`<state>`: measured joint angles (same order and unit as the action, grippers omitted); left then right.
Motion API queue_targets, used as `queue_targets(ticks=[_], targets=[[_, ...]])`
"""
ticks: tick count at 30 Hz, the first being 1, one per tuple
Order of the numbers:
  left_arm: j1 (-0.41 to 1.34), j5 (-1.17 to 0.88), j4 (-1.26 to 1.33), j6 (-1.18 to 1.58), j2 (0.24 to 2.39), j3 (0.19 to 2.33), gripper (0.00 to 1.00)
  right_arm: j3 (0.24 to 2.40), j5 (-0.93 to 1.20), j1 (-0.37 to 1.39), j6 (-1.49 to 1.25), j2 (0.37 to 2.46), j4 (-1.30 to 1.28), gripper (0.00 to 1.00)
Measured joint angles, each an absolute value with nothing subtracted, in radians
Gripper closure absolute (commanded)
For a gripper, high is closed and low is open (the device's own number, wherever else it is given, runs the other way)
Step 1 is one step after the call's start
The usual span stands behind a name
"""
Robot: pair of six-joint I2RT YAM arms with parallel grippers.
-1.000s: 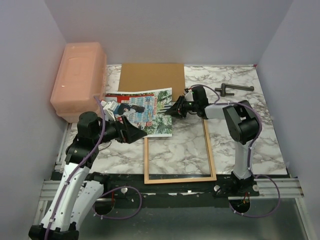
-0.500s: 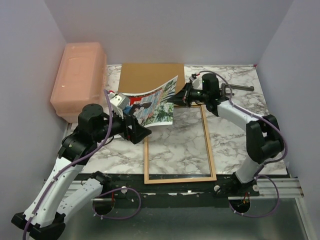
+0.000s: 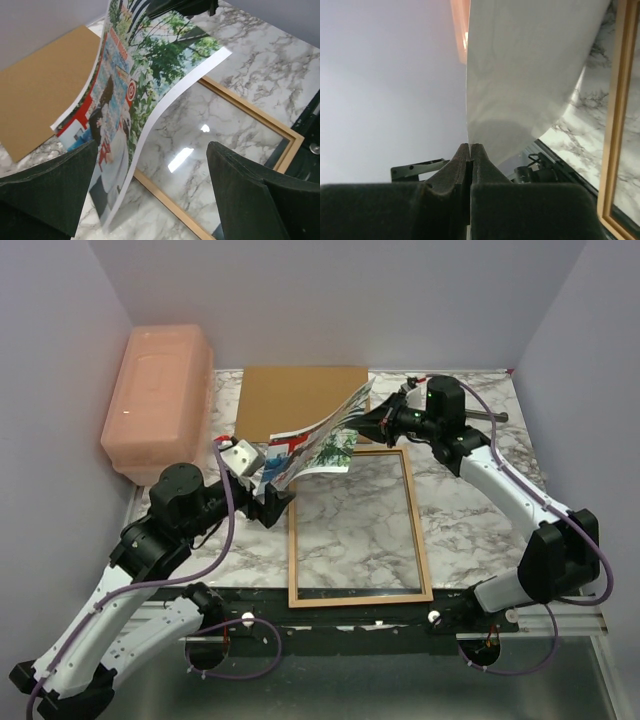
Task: Put the photo into the frame
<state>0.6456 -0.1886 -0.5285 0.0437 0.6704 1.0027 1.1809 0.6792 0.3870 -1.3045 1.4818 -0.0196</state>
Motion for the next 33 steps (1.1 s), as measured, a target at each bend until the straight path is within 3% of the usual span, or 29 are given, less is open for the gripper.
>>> queue_targets(ticks=[12,18,24,26,28,33], targets=[[0.677,-0.129,-0.416,-0.046,0.809,0.968,0.11,1.192,0.641,0.387,-1.418,1.394,-0.033,0.99],[0.694,-0.122,-0.375,-0.041,0.852,0.968,0.18,1.192,0.633,0.387,-1.444,1.373,-0.038,0.99],[0.703,-0.084,-0.342,-0.031,0.900,0.968,0.38,1.183,0.633,0.387,-1.475,1.350,-0.022,0.99],[0.702,-0.071,-0.338,-0.030,0.917,0.968,0.52,1.181,0.633,0.387,-1.482,1.348,-0.013,0.99],[0.702,-0.061,-0.337,-0.028,0.928,0.968,0.72,1.180,0.633,0.387,-1.487,1.348,-0.008,0.97],[0.703,-0.056,-0.337,-0.020,0.947,0.968,0.90,1.180,0.633,0.387,-1.492,1.348,0.006,0.87]])
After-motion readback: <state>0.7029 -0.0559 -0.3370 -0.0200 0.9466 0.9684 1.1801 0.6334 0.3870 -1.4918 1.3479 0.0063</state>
